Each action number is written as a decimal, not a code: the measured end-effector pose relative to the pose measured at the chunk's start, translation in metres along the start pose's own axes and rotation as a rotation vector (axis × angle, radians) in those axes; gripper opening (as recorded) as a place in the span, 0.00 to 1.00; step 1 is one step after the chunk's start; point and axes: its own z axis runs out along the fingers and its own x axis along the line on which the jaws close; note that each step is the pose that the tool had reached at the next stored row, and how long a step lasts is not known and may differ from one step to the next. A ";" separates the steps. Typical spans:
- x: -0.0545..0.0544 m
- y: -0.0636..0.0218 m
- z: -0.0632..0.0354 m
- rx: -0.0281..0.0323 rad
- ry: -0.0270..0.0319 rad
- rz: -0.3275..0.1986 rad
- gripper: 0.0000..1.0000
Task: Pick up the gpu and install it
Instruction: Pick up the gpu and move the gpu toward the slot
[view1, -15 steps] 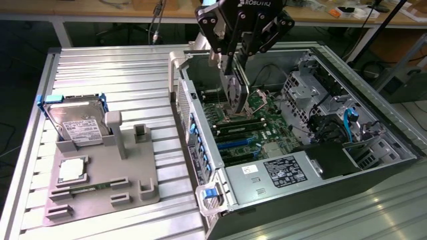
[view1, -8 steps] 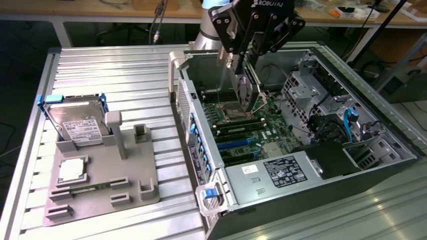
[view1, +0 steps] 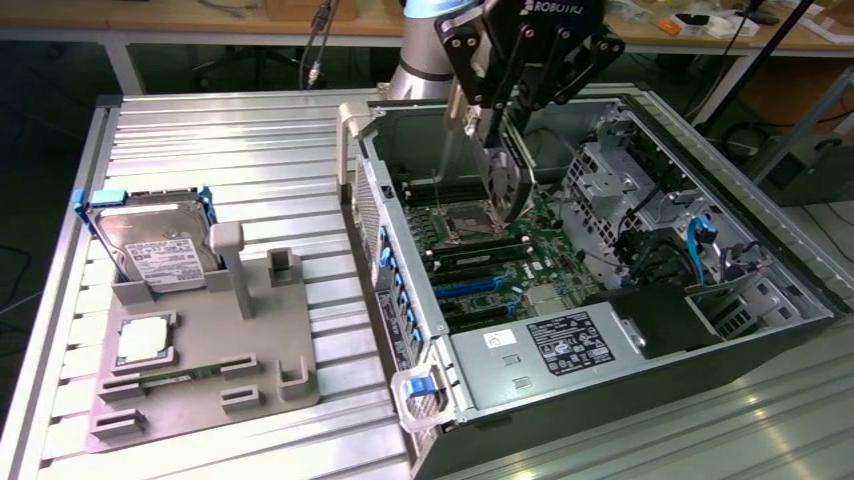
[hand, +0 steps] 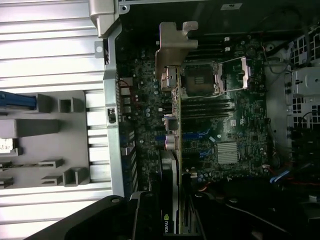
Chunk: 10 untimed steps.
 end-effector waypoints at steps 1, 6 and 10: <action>-0.001 0.0001 0.0000 0.0000 0.0000 0.000 0.27; -0.013 0.0008 0.0003 0.0000 0.0000 0.000 0.27; -0.018 0.0012 0.0005 -0.0001 0.0000 0.000 0.27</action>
